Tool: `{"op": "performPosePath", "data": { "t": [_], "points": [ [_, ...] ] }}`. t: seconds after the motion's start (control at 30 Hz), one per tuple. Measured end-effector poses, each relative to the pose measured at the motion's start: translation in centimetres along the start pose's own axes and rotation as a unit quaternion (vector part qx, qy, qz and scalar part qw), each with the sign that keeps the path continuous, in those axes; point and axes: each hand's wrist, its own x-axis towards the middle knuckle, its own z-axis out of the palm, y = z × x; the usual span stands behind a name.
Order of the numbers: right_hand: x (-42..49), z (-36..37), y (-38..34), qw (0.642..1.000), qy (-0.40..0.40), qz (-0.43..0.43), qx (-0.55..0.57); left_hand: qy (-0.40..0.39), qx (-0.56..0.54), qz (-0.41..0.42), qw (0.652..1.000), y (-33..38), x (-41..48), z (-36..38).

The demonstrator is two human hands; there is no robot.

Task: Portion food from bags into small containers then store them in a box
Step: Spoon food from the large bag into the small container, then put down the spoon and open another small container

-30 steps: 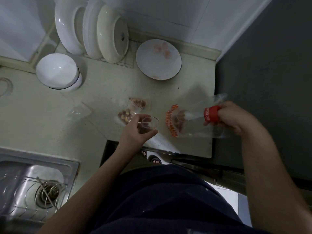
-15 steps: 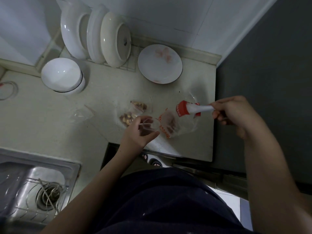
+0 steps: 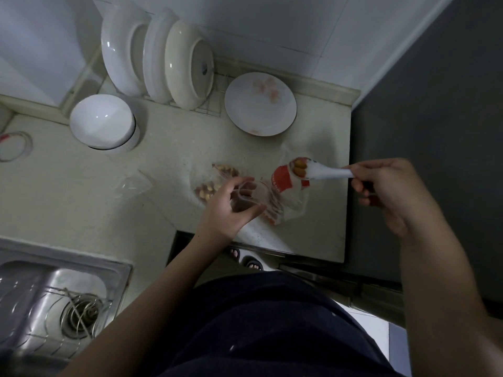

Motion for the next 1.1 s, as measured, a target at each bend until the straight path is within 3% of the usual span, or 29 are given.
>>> {"op": "performPosePath", "data": {
  "t": [0.27, 0.37, 0.53, 0.63, 0.7, 0.83, 0.97, 1.1],
  "points": [
    [-1.4, 0.6, 0.1, 0.998, -0.048, -0.046, -0.014, -0.013, 0.007, 0.017, 1.000, 0.7, 0.6, 0.0],
    [-2.5, 2.2, -0.2, 0.987, -0.079, -0.108, -0.089, -0.013, -0.001, 0.017, 1.000, 1.0, 0.7, 0.0],
    [-4.1, 4.7, -0.4, 0.893, -0.078, -0.318, -0.308, -0.010, -0.005, 0.016, 1.000, 1.1, 0.8, -0.2],
    [-4.4, 5.6, -0.3, 0.836, -0.066, -0.388, -0.383, 0.001, -0.012, 0.011, 1.000, 0.7, 0.6, -0.4],
    [-4.1, 5.8, -0.1, 0.826, -0.048, -0.409, -0.383, 0.008, -0.018, 0.007, 1.000, 0.4, 0.6, -0.7],
    [-3.7, 6.0, -0.1, 0.876, 0.003, -0.391, -0.283, 0.020, -0.025, -0.012, 0.999, -0.6, 0.6, -1.7],
    [-2.8, 6.1, 0.4, 0.948, 0.001, -0.290, -0.134, 0.066, 0.020, -0.021, 0.997, -3.0, 1.3, -4.0],
    [-2.5, 6.3, 0.3, 0.970, -0.026, -0.240, 0.007, 0.125, 0.088, -0.075, 0.985, -5.9, 2.5, -7.5]
  ]
}}
